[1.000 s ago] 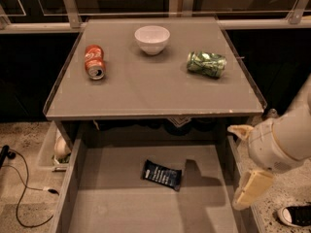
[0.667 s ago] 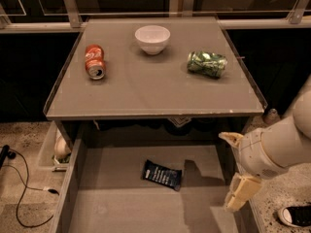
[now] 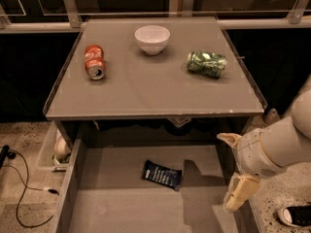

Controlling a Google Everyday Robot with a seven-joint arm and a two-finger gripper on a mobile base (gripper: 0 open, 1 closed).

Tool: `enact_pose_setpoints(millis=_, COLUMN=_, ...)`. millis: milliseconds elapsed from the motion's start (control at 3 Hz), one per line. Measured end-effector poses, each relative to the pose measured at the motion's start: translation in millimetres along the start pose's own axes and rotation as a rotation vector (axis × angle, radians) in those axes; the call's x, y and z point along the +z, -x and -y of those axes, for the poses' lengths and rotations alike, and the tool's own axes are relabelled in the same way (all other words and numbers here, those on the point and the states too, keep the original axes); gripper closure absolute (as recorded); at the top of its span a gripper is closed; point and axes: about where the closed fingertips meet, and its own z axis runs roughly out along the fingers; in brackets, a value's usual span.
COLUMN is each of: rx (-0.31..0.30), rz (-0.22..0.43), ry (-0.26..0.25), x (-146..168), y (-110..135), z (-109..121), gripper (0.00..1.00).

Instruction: Pick rxbar blueberry from top drawer and place on counter

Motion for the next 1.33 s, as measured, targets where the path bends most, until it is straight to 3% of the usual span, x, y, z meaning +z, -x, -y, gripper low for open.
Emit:
enact_pose_setpoints(millis=333, rx=0.035, rz=0.074, ry=0.028, x=40.7, y=-0.2, z=-4.2, gripper=0.00)
enact_pose_setpoints(millis=1000, rx=0.102, rz=0.230, ry=-0.012, x=98.0, y=21.2, z=20.1, gripper=0.00)
enact_pose_setpoints(millis=1333, rx=0.125, rz=0.251, ry=-0.023, x=127.2, y=27.9, z=21.6, gripper=0.00)
